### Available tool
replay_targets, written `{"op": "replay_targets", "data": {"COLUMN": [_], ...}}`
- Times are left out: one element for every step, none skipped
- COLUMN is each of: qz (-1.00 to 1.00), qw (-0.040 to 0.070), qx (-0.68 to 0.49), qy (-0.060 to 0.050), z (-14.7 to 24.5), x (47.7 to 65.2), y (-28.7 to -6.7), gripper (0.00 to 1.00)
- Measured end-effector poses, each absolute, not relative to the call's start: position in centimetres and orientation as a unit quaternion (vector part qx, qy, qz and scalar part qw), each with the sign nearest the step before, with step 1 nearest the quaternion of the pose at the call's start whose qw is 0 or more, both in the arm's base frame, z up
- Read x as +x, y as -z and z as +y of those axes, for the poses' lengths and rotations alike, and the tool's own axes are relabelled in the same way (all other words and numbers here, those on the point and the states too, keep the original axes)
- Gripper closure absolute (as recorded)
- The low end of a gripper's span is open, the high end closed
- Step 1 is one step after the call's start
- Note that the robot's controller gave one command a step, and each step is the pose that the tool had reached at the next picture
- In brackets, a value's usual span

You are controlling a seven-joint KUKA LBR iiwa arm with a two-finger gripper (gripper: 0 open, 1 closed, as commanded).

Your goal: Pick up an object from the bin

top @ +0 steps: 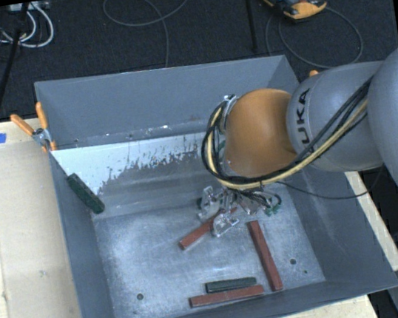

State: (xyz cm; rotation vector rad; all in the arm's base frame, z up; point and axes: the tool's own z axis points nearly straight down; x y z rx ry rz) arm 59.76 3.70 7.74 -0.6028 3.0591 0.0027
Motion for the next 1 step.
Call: {"op": "replay_targets", "data": {"qz": [0.985], "qw": [0.002], "qx": [-0.17], "qy": [0.0], "z": [4.96], "x": [56.67], "y": [-23.32], "gripper": [1.0]}}
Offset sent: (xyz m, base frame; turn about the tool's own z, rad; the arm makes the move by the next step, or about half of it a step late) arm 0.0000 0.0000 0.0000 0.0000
